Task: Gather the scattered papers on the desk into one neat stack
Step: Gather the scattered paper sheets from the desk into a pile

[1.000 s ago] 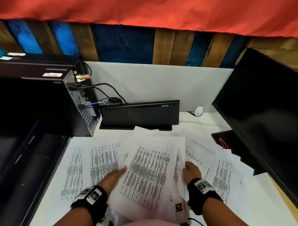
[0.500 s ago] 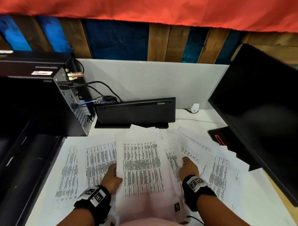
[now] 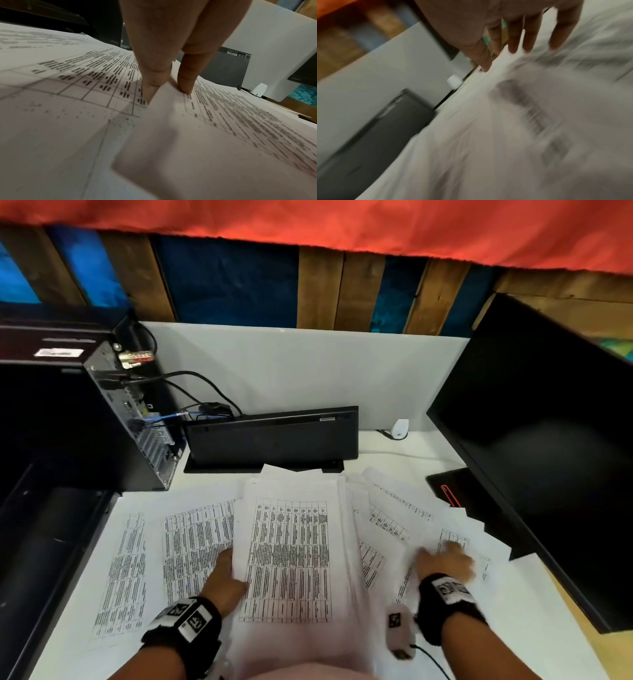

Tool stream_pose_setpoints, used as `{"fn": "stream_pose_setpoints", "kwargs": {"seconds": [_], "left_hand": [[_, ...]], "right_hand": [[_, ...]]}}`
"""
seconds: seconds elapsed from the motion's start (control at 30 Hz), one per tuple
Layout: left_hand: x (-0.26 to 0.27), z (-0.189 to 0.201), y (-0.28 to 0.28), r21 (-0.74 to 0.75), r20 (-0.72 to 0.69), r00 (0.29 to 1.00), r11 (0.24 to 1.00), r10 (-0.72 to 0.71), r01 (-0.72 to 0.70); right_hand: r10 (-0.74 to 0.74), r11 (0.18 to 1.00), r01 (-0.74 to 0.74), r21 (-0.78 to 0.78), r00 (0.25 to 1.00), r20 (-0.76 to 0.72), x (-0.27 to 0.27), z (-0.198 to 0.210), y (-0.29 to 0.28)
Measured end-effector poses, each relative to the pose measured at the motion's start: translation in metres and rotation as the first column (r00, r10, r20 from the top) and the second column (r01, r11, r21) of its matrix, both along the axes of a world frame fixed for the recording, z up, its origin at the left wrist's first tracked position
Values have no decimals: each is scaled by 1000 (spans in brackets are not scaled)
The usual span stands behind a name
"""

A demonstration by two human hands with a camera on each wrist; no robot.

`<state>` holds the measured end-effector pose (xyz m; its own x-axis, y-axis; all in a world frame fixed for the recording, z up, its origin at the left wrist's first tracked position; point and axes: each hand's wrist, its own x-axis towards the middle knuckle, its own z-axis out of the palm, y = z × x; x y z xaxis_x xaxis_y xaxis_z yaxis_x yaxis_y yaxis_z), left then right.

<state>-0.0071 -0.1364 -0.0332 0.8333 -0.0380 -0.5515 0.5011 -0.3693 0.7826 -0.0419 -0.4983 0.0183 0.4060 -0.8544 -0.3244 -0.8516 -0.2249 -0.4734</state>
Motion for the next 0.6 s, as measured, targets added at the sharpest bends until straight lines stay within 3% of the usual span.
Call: {"fn": "stream_pose_setpoints", "kwargs": {"seconds": [0.1,0.17,0.27,0.37,0.5,0.6], "left_hand": [[0,-3,2,3,-1,1000,1000,-6,6],[2,-5,4,0,-8,1000,1000,-13,13],[1,-2,4,-13,-14,1000,1000,-17,17],[0,-1,3,-21,-13,1000,1000,-6,6],[0,0,3,-9,-20,1000,1000,0,0],[-2,1,2,-15,-18,1000,1000,7,-7]], "right_hand": [[-306,951,298,-84,946,-109,-32,0,-47],[-320,946,323,-1,937,-140,-44,-7,-61],[-138,970,135,200,990,3,-38,-12,-60],[70,960,-75,269,997,28,-25,-11,-41],[147,908,-219,357,965,218,-12,-17,-28],[204,895,-279,347,950,238,-8,-16,-24]]}}
